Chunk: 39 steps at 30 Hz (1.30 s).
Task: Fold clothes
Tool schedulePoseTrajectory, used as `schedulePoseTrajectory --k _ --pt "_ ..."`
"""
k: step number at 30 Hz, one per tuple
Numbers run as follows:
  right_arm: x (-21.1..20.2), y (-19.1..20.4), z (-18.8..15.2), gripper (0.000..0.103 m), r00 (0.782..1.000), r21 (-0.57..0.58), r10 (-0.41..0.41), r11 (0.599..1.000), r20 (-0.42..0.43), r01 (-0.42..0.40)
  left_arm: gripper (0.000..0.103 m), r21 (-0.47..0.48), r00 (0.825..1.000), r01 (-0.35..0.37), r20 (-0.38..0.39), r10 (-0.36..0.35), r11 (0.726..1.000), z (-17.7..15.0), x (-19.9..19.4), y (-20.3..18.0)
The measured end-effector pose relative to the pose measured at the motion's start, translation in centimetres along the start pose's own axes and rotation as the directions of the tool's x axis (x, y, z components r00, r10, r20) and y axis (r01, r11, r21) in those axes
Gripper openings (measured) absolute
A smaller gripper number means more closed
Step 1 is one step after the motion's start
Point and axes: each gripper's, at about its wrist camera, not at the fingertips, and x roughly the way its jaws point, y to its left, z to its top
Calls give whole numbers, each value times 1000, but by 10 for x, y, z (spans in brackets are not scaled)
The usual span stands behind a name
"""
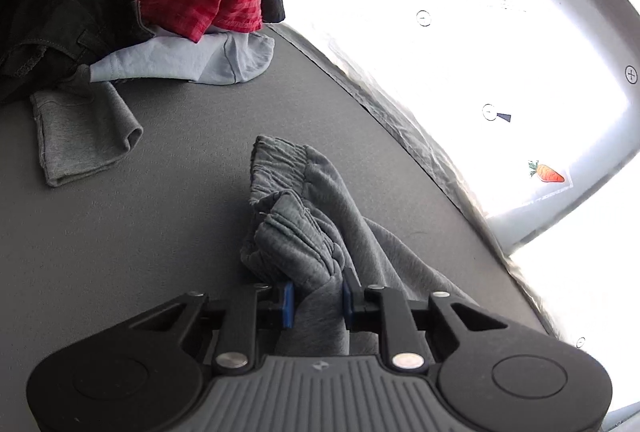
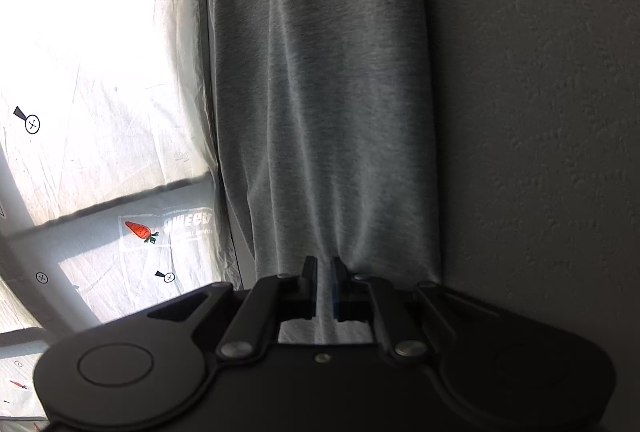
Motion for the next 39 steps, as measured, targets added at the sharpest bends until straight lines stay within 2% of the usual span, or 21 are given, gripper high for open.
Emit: schedulePoseTrajectory --k 2,3,4,5,7,8,9,10,12,14,15,16,19,21,23,27,29,31,33,35,39 --pt "-6 -3 3 18 1000 13 12 1000 0 -12 23 70 994 106 -2 -106 992 4 0 -36" --pt "-8 -2 3 22 1000 22 23 1000 3 -23 23 115 985 171 -24 -170 978 3 2 -57" --pt "-10 -2 3 31 999 30 40 999 4 -41 23 160 972 236 -53 -231 958 2 3 -76" --pt "-12 -1 4 40 998 37 59 998 5 -59 23 236 945 325 -121 -304 916 -6 5 -106" --pt "-15 3 6 53 997 44 82 996 6 -82 29 353 883 461 -275 -381 814 -30 12 -154" --pt "-17 5 7 58 997 40 83 996 9 -83 31 397 856 505 -342 -387 766 -47 17 -173" --pt "-19 7 8 60 997 34 81 996 13 -82 38 437 831 542 -405 -381 718 -66 22 -190" --pt "-21 9 8 63 997 30 79 996 17 -79 44 460 821 553 -445 -359 695 -81 26 -201" --pt "-20 14 9 67 997 17 71 997 30 -71 44 467 816 539 -496 -297 701 -101 32 -207" --pt "-24 18 9 74 997 -3 61 998 37 -61 46 433 803 548 -513 -304 716 -102 30 -200" --pt "-25 20 9 76 998 -17 55 998 41 -54 51 420 809 540 -498 -312 730 -97 27 -194" --pt "-27 23 8 77 998 -35 47 998 44 -46 56 417 827 517 -469 -310 748 -92 22 -187" --pt "-26 33 5 77 998 -112 32 993 48 -27 59 417 902 388 -357 -245 822 -68 15 -160" --pt "-22 44 1 75 999 -178 26 984 44 -18 59 401 932 302 -317 -178 865 -60 19 -140" --pt "-14 63 -5 73 999 -288 4 958 35 6 59 383 942 232 -318 -108 894 -57 29 -125" --pt "0 92 -19 71 998 -478 -54 878 -11 42 59 388 934 175 -355 -28 905 -65 40 -108" --pt "7 100 -25 71 995 -531 -95 844 5 84 59 368 923 168 -385 -15 915 -71 43 -104" --pt "-3 93 -27 71 991 -562 -135 818 19 122 59 366 915 165 -404 -3 916 -75 46 -103" --pt "-12 85 -27 71 988 -562 -152 815 25 139 59 368 907 161 -421 9 916 -79 49 -102" --pt "-8 82 -25 71 987 -540 -160 829 26 148 60 368 909 160 -417 8 916 -81 50 -102" --pt "-8 62 -19 69 992 -480 -121 872 -21 97 65 368 906 165 -422 6 915 -82 50 -103"
